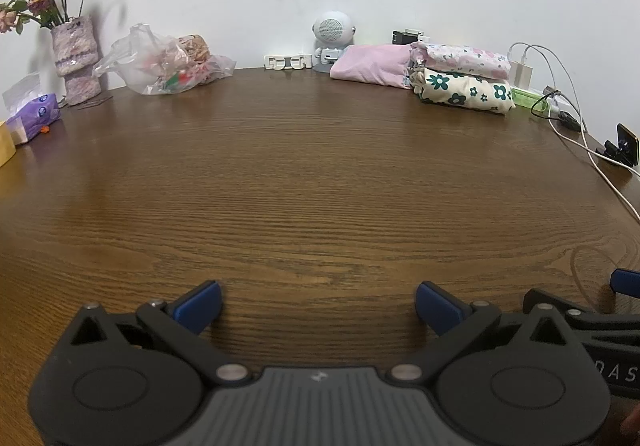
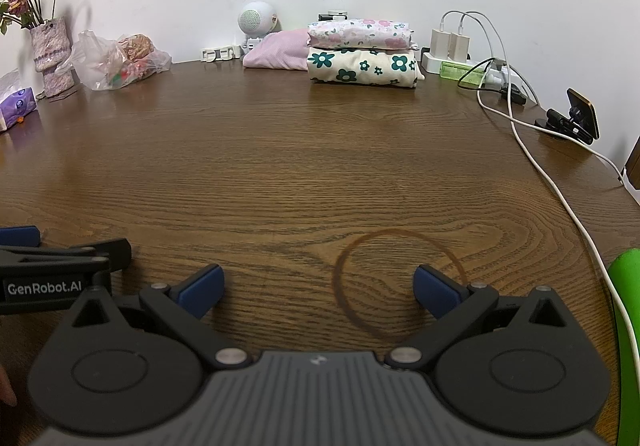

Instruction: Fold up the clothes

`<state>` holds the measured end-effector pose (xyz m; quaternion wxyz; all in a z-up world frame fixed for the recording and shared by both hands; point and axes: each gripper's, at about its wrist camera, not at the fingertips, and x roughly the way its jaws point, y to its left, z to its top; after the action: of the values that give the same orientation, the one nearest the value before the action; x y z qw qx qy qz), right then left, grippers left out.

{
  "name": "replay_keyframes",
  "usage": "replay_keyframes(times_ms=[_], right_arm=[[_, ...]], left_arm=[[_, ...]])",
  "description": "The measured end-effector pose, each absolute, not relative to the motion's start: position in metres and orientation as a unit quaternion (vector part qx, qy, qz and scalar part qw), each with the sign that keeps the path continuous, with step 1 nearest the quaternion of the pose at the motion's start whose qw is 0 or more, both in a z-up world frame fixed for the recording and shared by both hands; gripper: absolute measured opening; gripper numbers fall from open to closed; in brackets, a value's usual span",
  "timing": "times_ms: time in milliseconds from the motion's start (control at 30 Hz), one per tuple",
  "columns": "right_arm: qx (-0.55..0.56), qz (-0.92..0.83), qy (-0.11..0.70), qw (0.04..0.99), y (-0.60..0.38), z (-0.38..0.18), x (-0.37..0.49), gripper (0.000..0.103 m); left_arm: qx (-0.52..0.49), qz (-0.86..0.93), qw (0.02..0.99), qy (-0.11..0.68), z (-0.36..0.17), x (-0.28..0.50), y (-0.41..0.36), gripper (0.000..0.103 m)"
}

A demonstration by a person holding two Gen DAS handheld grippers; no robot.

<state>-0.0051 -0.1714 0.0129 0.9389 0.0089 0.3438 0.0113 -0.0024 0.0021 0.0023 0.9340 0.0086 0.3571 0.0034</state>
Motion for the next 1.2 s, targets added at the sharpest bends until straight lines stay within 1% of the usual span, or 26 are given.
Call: replay_keyframes(times_ms=[233, 300, 400, 467, 533, 700, 767, 833, 867, 900, 933, 967, 1000, 1033, 1067, 1100, 1167, 1200], right_arm=[[0.006, 0.02, 0.343, 0.939, -0.172, 0.012, -0.006, 0.103], [-0.001, 0.059, 0.36, 0.931, -0.174, 0.016, -0.005, 0.103], [0.014, 0.095, 0.345, 0.933, -0.193, 0.056, 0.034, 0.103], [0.028, 0.114, 0.328, 0.937, -0.208, 0.087, 0.064, 0.103], [0.042, 0.133, 0.311, 0.94, -0.222, 0.118, 0.094, 0.103], [0.077, 0.179, 0.266, 0.944, -0.26, 0.195, 0.171, 0.103], [0.094, 0.187, 0.285, 0.935, -0.268, 0.211, 0.232, 0.103], [0.124, 0.184, 0.328, 0.918, -0.271, 0.211, 0.306, 0.103], [0.135, 0.179, 0.347, 0.911, -0.27, 0.207, 0.34, 0.102], [0.142, 0.171, 0.364, 0.904, -0.266, 0.199, 0.369, 0.1], [0.145, 0.167, 0.377, 0.9, -0.261, 0.19, 0.394, 0.089], [0.143, 0.168, 0.384, 0.897, -0.255, 0.18, 0.414, 0.081], [0.137, 0.167, 0.391, 0.895, -0.248, 0.168, 0.429, 0.079], [0.124, 0.162, 0.399, 0.894, -0.242, 0.156, 0.439, 0.078], [0.111, 0.158, 0.406, 0.893, -0.236, 0.144, 0.449, 0.072], [0.098, 0.154, 0.413, 0.892, -0.23, 0.131, 0.459, 0.069], [0.084, 0.148, 0.423, 0.89, -0.222, 0.113, 0.472, 0.059], [0.08, 0.144, 0.427, 0.889, -0.218, 0.106, 0.476, 0.058]], left_arm=[[0.004, -0.022, 0.925, 0.378, 0.008, 0.003, 0.009, 0.102], [-0.012, -0.044, 0.92, 0.39, 0.016, 0.008, 0.015, 0.098], [-0.064, -0.086, 0.919, 0.379, 0.042, 0.023, 0.034, 0.098], [-0.077, -0.12, 0.916, 0.374, 0.063, 0.045, 0.044, 0.099], [-0.081, -0.142, 0.914, 0.372, 0.084, 0.082, 0.049, 0.099], [-0.079, -0.14, 0.917, 0.366, 0.095, 0.206, 0.036, 0.103], [-0.078, -0.14, 0.918, 0.364, 0.099, 0.255, 0.031, 0.102], [-0.077, -0.139, 0.919, 0.361, 0.103, 0.304, 0.025, 0.102], [-0.077, -0.139, 0.919, 0.36, 0.105, 0.329, 0.022, 0.1], [-0.076, -0.139, 0.92, 0.359, 0.108, 0.354, 0.02, 0.096], [-0.076, -0.133, 0.919, 0.363, 0.103, 0.375, 0.019, 0.095], [-0.082, -0.12, 0.917, 0.37, 0.09, 0.393, 0.021, 0.091], [-0.097, -0.113, 0.914, 0.377, 0.078, 0.407, 0.024, 0.087], [-0.118, -0.109, 0.91, 0.383, 0.068, 0.418, 0.028, 0.087], [-0.131, -0.107, 0.906, 0.387, 0.059, 0.428, 0.029, 0.087], [-0.136, -0.109, 0.904, 0.391, 0.051, 0.435, 0.029, 0.087], [-0.146, -0.113, 0.899, 0.398, 0.035, 0.451, 0.027, 0.087], [-0.143, -0.115, 0.899, 0.398, 0.028, 0.456, 0.024, 0.086]])
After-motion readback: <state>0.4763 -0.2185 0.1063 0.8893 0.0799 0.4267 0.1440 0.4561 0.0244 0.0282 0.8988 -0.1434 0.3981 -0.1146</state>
